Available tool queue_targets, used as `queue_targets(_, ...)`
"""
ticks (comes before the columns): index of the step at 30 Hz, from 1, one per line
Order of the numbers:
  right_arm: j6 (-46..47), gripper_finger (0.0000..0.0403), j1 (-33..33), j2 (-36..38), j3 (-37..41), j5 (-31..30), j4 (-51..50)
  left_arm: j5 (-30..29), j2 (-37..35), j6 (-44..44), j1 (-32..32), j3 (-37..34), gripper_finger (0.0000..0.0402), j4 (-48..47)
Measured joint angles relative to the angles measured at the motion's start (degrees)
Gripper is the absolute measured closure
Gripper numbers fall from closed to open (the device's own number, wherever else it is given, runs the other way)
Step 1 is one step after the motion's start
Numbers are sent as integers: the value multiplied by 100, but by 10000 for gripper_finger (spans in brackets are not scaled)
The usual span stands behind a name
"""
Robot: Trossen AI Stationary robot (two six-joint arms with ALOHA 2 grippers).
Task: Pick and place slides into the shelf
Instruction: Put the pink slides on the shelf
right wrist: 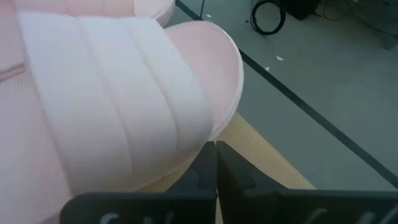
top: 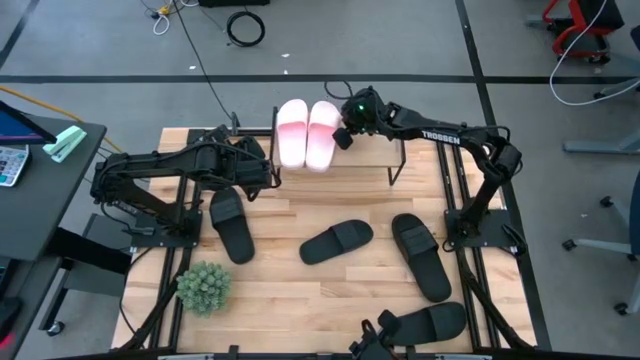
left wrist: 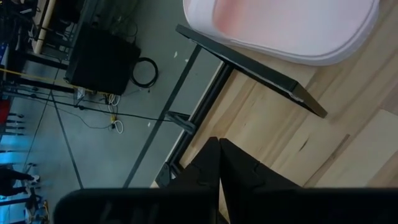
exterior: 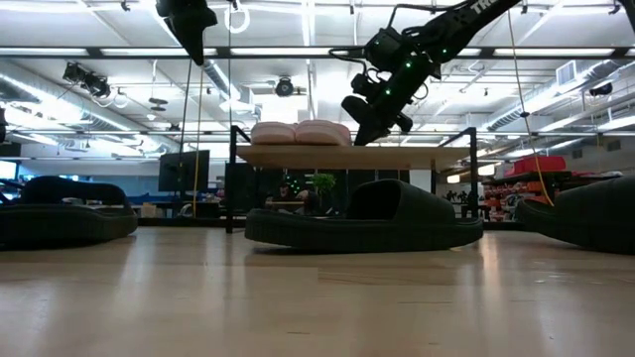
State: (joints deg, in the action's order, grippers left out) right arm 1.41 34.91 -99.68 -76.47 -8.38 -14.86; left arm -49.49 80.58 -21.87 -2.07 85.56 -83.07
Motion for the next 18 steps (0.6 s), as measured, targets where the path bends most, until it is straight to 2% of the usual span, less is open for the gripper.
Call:
queue_targets(12,142,403,-54,-7,0,386,466,0,0,154,0,0,385,186)
queue_targets(18,38,402,-63,-4,0,52,492,0,0,195,0,0,395,297)
